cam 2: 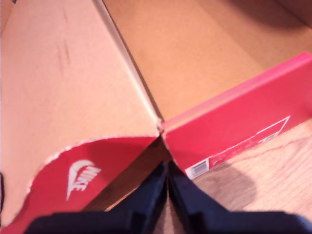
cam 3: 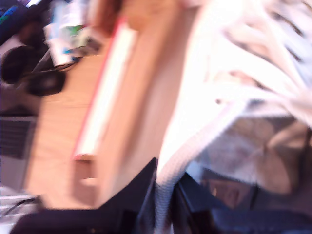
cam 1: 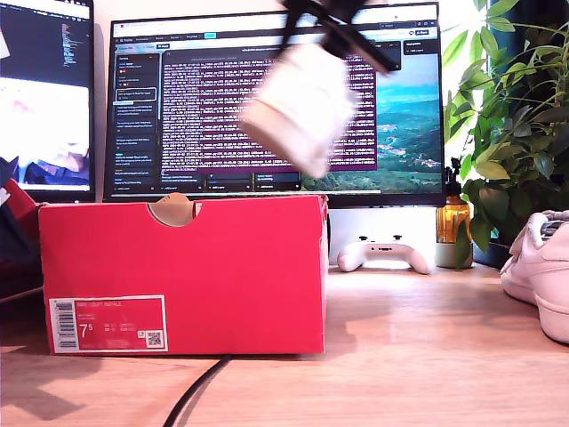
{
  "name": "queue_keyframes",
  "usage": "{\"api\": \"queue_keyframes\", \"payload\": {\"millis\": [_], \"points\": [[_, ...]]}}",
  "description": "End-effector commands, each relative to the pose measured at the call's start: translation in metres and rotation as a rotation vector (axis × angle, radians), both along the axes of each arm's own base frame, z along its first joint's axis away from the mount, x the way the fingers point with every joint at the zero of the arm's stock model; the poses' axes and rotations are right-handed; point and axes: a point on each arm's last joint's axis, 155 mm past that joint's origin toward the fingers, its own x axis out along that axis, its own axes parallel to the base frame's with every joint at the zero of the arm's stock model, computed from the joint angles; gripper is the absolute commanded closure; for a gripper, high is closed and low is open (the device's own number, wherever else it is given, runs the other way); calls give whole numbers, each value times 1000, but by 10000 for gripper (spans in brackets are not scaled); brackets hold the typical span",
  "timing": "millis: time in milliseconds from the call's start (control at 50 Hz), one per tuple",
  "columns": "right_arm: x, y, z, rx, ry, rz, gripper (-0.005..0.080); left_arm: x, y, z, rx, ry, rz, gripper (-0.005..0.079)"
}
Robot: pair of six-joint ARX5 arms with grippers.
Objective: Pack the white shoes by picking the first shoe and placing it inside the red shoebox, left side, then picking and rotating the second shoe and placing it in the shoebox
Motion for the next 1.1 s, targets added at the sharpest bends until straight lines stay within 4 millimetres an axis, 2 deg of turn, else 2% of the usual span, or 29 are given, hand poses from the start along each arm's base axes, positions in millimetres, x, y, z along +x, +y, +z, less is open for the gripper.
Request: {"api": "queue_keyframes", "payload": {"millis": [0,140,320,560,880,1080], "points": [[9,13,15,52,-49,-6,763,3,-1,4,-9,-8,3,761],[12,31,5,69,-40,-12,763,3,-1,4,-9,-8,4,761],[15,47,-24,55,9,-10,763,3,-1,4,-8,-8,3,761],[22,69,-43,89,31,-17,763,3,-1,4,-9,-8,3,761],[31,83,-73,85,52,-33,763,3,-1,4,-9,-8,3,761],[33,85,-91,69,85,-47,763,3,-1,4,-8,-8,3,761]]}}
